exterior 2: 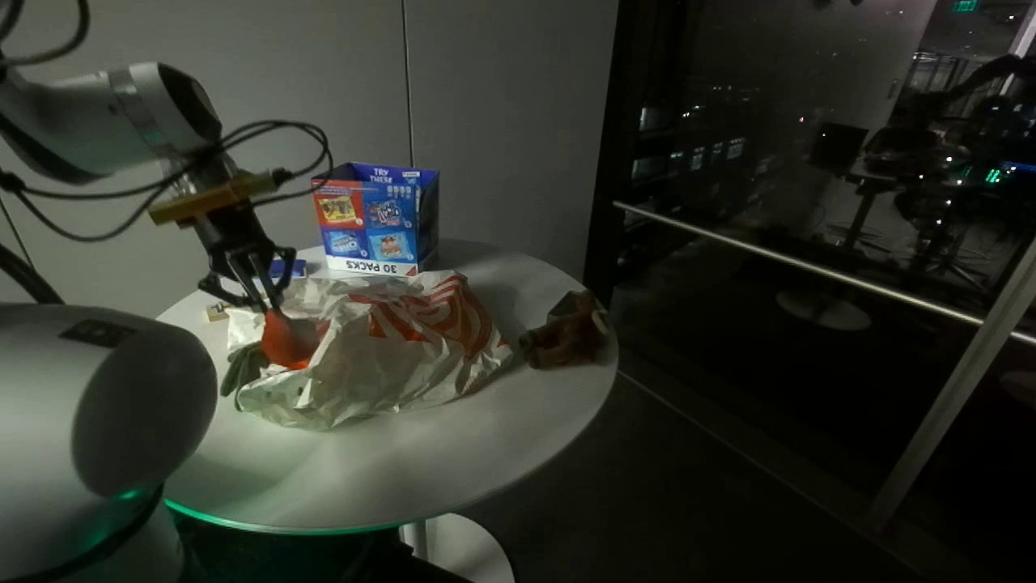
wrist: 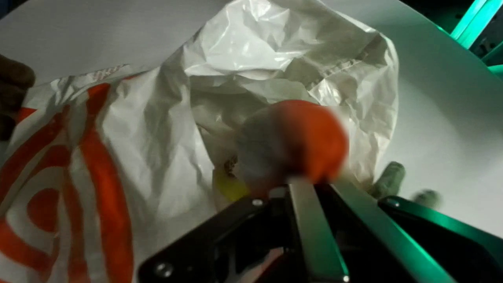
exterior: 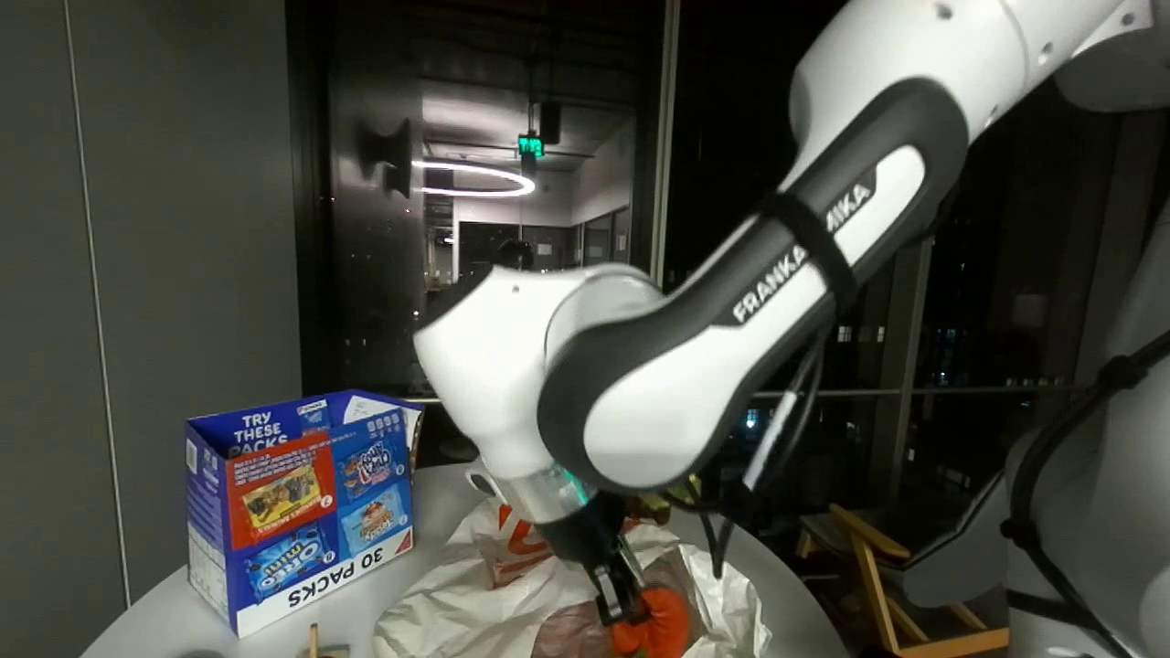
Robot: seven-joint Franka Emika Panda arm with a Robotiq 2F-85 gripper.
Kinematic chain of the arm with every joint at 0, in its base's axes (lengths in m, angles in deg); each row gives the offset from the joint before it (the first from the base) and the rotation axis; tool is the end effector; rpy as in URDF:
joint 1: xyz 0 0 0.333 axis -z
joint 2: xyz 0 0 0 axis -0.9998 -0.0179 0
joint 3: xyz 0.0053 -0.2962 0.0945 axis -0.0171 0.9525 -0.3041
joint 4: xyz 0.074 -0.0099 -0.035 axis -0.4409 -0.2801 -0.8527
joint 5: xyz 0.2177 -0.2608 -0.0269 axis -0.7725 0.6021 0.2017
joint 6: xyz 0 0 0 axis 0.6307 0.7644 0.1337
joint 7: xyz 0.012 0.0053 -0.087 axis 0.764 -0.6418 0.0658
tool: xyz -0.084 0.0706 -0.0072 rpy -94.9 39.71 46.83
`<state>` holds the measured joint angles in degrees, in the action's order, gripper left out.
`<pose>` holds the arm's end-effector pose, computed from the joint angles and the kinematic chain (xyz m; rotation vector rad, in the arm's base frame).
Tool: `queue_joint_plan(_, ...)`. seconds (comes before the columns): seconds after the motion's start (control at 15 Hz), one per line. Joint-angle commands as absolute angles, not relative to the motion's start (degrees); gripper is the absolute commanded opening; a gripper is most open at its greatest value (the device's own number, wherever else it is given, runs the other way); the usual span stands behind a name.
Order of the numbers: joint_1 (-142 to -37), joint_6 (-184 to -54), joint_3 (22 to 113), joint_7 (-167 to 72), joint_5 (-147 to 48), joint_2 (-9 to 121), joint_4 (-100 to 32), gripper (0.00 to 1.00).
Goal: Lift the two small yellow containers with the purple and orange lid and the peach plush toy from the table and put them in the plastic
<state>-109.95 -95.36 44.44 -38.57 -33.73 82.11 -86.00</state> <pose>0.2921 0.2141 0.3454 2.3775 1.2032 -0.4077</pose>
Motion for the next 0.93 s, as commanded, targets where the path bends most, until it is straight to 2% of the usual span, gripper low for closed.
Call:
queue_joint_plan(0.0, -106.9, -107.7, 44.3, -48.2, -23.3, 75.0, -92.5, 0.08)
queue_joint_plan(0.07, -106.3, -110.8, 44.4, -52.5, -17.8, 73.5, -93.4, 0.08)
queue_joint_plan(0.13, -105.9, -106.7, 44.7, -52.8, -12.2, 74.4, -90.2, 0.08)
queue_joint_plan(0.2, -105.7, -105.0, 44.8, -55.2, -7.3, 74.1, -89.1, 0.33)
queue_joint_plan(0.27, -105.6, -105.1, 44.9, -57.4, -3.6, 74.8, -88.7, 0.33)
queue_joint_plan(0.33, -106.6, -104.3, 44.8, -53.6, -9.6, 76.1, -90.4, 0.4)
queue_joint_plan(0.4, -106.4, -104.3, 44.9, -54.1, -8.6, 76.0, -90.2, 0.22)
queue_joint_plan(0.53, -106.4, -104.3, 44.9, -54.1, -8.8, 75.9, -90.3, 0.37)
queue_joint_plan(0.6, -106.5, -104.3, 44.9, -54.1, -8.8, 75.9, -90.4, 0.41)
queue_joint_plan(0.8, -106.5, -104.3, 44.9, -54.1, -8.8, 75.9, -90.4, 0.41)
queue_joint_plan(0.87, -106.5, -104.3, 44.8, -54.1, -8.8, 75.9, -90.4, 0.66)
